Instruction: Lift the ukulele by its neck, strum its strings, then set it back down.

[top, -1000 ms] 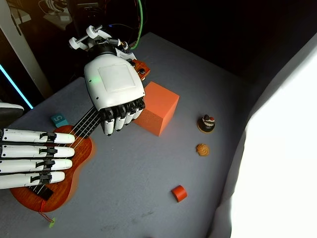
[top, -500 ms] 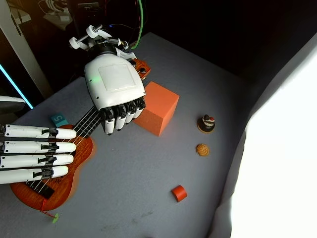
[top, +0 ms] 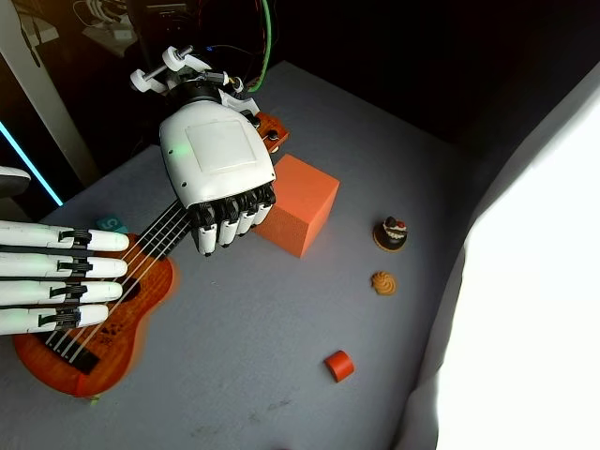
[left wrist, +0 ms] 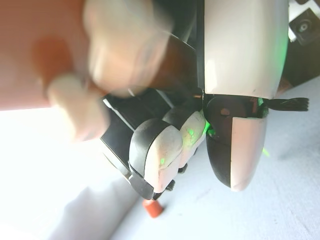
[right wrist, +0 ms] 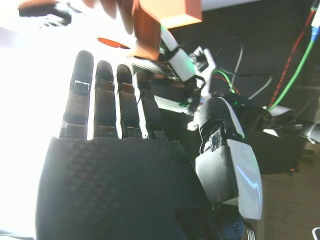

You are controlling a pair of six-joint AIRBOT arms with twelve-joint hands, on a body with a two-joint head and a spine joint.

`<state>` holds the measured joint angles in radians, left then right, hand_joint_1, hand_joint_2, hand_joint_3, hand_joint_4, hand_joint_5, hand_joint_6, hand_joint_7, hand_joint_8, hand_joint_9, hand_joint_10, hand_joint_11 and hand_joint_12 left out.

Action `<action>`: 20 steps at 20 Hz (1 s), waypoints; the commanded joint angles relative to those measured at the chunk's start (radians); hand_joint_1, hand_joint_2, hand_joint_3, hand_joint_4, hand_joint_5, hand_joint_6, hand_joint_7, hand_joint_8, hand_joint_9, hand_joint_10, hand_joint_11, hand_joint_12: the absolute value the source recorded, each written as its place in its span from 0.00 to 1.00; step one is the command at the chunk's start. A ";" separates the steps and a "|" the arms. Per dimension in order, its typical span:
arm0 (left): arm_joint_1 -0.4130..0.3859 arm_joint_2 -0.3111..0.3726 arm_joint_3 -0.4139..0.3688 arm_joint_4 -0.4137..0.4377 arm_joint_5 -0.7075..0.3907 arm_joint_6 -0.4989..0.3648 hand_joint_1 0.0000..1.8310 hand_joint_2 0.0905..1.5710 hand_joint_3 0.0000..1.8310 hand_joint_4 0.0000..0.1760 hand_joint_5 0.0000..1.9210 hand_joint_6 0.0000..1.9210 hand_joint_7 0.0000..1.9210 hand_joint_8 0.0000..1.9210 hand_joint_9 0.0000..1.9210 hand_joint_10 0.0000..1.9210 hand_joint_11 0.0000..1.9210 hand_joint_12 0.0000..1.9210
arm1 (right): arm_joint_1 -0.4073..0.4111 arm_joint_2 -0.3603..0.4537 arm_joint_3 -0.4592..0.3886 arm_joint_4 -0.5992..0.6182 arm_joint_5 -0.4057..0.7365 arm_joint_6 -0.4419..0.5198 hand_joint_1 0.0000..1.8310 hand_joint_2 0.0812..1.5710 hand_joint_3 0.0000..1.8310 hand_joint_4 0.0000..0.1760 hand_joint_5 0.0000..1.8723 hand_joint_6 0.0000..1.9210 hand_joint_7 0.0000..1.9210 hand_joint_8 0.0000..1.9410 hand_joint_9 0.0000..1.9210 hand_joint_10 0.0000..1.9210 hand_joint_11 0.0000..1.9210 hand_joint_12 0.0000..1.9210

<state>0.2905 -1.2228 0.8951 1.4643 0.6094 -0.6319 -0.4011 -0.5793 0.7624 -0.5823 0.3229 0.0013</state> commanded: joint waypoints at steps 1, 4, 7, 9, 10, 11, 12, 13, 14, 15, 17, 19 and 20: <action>-0.019 0.005 0.003 0.061 0.003 0.001 0.81 0.76 0.00 0.00 0.66 1.00 0.70 1.00 0.74 1.00 0.77 1.00 | 0.016 0.009 -0.004 0.024 0.095 0.011 0.00 0.82 0.00 0.00 0.07 0.00 0.09 0.00 0.09 0.01 0.00 0.36; -0.020 0.005 0.005 0.061 0.003 0.002 0.81 0.76 0.00 0.00 0.65 1.00 0.70 1.00 0.74 1.00 0.77 1.00 | 0.040 0.034 -0.002 0.024 0.095 0.011 0.00 0.82 0.00 0.00 0.06 0.00 0.08 0.00 0.08 0.00 0.00 0.34; -0.021 0.005 0.002 0.061 0.003 0.002 0.80 0.76 0.00 0.00 0.66 1.00 0.71 1.00 0.74 1.00 0.76 1.00 | 0.055 0.057 0.013 0.024 0.104 -0.009 0.00 0.82 0.00 0.00 0.07 0.00 0.09 0.00 0.08 0.00 0.00 0.36; -0.021 0.005 0.001 0.061 0.003 0.002 0.80 0.76 0.00 0.00 0.66 1.00 0.70 1.00 0.74 1.00 0.77 1.00 | 0.066 0.071 0.028 0.024 0.108 -0.020 0.00 0.82 0.00 0.00 0.08 0.01 0.09 0.00 0.08 0.00 0.00 0.35; -0.021 0.005 0.000 0.061 0.003 0.003 0.80 0.76 0.00 0.00 0.66 1.00 0.70 1.00 0.74 1.00 0.77 1.00 | 0.073 0.079 0.035 0.024 0.109 -0.023 0.00 0.82 0.00 0.00 0.07 0.00 0.09 0.00 0.08 0.00 0.00 0.34; -0.020 0.005 0.000 0.061 0.003 0.003 0.79 0.76 0.00 0.00 0.68 1.00 0.71 1.00 0.75 1.00 0.77 1.00 | 0.080 0.087 0.039 0.024 0.110 -0.027 0.00 0.82 0.00 0.00 0.07 0.00 0.08 0.00 0.08 0.00 0.00 0.32; -0.018 0.004 0.000 0.061 0.003 0.004 0.80 0.76 0.00 0.00 0.67 1.00 0.71 1.00 0.75 1.00 0.77 1.00 | 0.088 0.098 0.040 0.024 0.117 -0.036 0.00 0.82 0.00 0.00 0.08 0.00 0.08 0.00 0.08 0.00 0.00 0.34; -0.016 0.001 0.000 0.062 0.006 0.003 0.80 0.76 0.00 0.00 0.67 1.00 0.70 1.00 0.75 1.00 0.77 1.00 | 0.094 0.108 0.040 0.024 0.120 -0.053 0.00 0.82 0.00 0.00 0.08 0.00 0.08 0.00 0.08 0.00 0.00 0.35; -0.011 -0.003 -0.002 0.073 0.017 -0.015 0.80 0.76 0.00 0.00 0.67 1.00 0.70 1.00 0.75 1.00 0.77 1.00 | 0.099 0.119 0.040 0.024 0.118 -0.064 0.00 0.82 0.00 0.00 0.08 0.00 0.08 0.00 0.08 0.00 0.00 0.35; -0.003 -0.006 -0.005 0.096 0.029 -0.044 0.80 0.76 0.00 0.00 0.67 1.00 0.71 1.00 0.75 1.00 0.78 1.00 | 0.101 0.129 0.039 0.024 0.115 -0.072 0.00 0.82 0.00 0.00 0.08 0.00 0.08 0.00 0.08 0.00 0.00 0.34; 0.012 -0.015 -0.012 0.124 0.052 -0.078 0.81 0.75 0.00 0.00 0.67 1.00 0.71 1.00 0.76 1.00 0.78 1.00 | 0.107 0.155 0.039 0.024 0.101 -0.075 0.00 0.82 0.00 0.00 0.08 0.01 0.08 0.00 0.08 0.00 0.00 0.34; 0.043 -0.026 -0.025 0.185 0.099 -0.172 0.80 0.77 0.00 0.00 0.66 1.00 0.71 1.00 0.75 1.00 0.76 1.00 | 0.108 0.181 0.037 0.024 0.098 -0.100 0.00 0.82 0.00 0.00 0.08 0.00 0.08 0.00 0.07 0.00 0.00 0.32; 0.054 -0.030 -0.031 0.201 0.124 -0.192 0.80 0.77 0.00 0.00 0.66 1.00 0.71 1.00 0.75 1.00 0.76 1.00 | 0.107 0.185 0.037 0.024 0.099 -0.114 0.00 0.82 0.00 0.00 0.08 0.00 0.08 0.00 0.07 0.00 0.00 0.32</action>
<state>0.3599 -1.2530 0.8619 1.5867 0.7052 -0.8227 -0.3077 -0.3969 0.7986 -0.5842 0.3294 -0.1196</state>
